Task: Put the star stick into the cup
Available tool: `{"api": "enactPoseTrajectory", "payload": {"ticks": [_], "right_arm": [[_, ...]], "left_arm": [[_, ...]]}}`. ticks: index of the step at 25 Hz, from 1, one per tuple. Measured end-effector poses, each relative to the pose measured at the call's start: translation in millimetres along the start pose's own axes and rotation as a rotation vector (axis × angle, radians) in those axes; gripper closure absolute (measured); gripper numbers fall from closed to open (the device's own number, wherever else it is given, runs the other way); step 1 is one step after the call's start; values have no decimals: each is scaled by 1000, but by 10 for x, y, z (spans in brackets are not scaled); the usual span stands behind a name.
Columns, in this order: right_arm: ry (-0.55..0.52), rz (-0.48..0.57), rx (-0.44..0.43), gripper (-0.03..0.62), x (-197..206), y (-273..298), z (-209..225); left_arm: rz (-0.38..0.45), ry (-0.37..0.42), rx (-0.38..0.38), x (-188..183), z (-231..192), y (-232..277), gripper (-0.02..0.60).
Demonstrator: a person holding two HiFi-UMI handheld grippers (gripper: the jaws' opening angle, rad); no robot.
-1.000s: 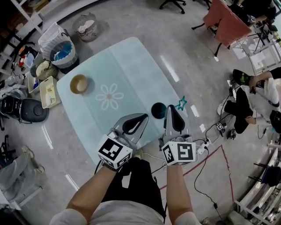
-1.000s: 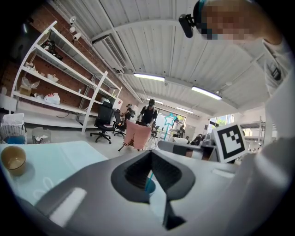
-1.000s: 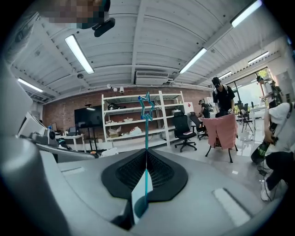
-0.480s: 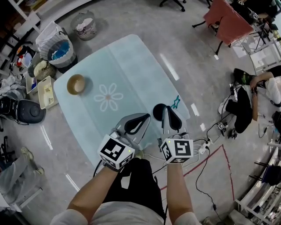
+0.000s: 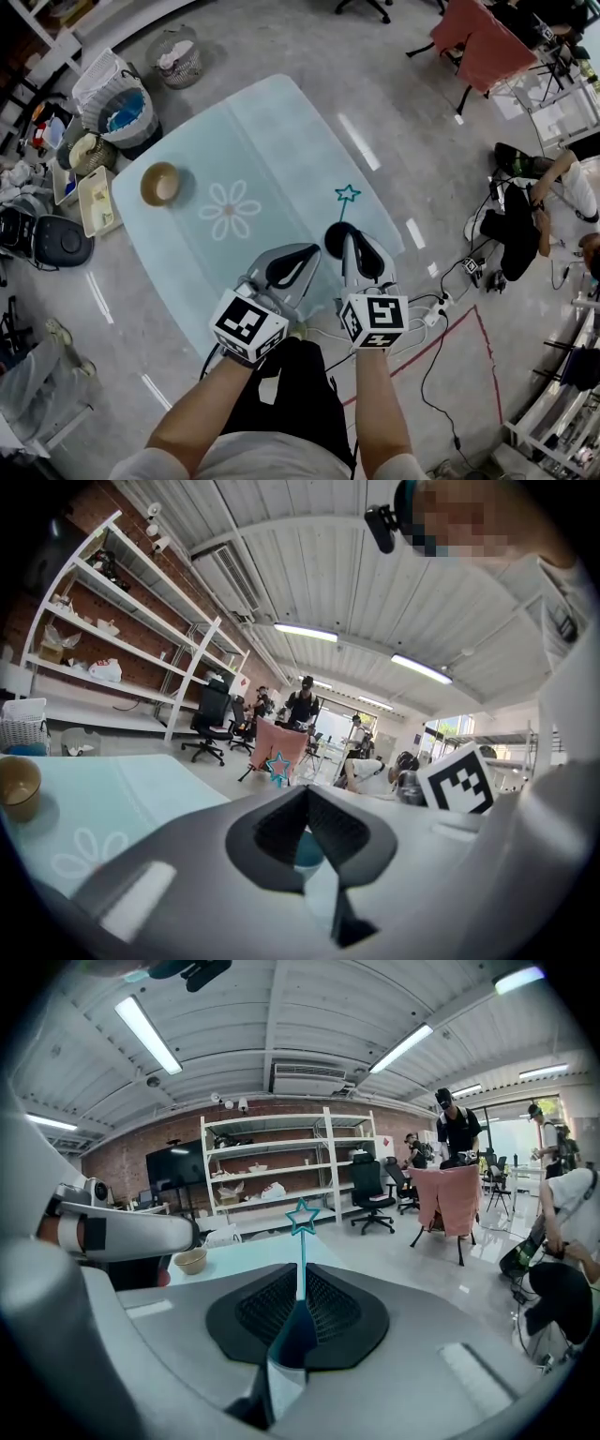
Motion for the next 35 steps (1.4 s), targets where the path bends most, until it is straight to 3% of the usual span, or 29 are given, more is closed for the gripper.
{"api": "enactPoseTrajectory", "payload": {"ticks": [9,18,35], "right_arm": [[28,13,7,576,-227,-267,-123],[31,39,-20,579,-669,-785,-366],[-48,205,-68,580,-1832,-1491,-879]], "left_arm": [[-34,-1,-10,-192,87,-91,575],[-37,17,-36,-753,287,-326,575],[91,94,-77,-1999,563,-749,575]]}}
Point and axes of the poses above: the fingertips, and each gripper's own axes: y forward along the fingers, z to its right, x out of its underside, the point moved 5 cm from there along -y, backward along the fingers, and after that the axes turned 10 degrees about y, right-handed, at the moved point
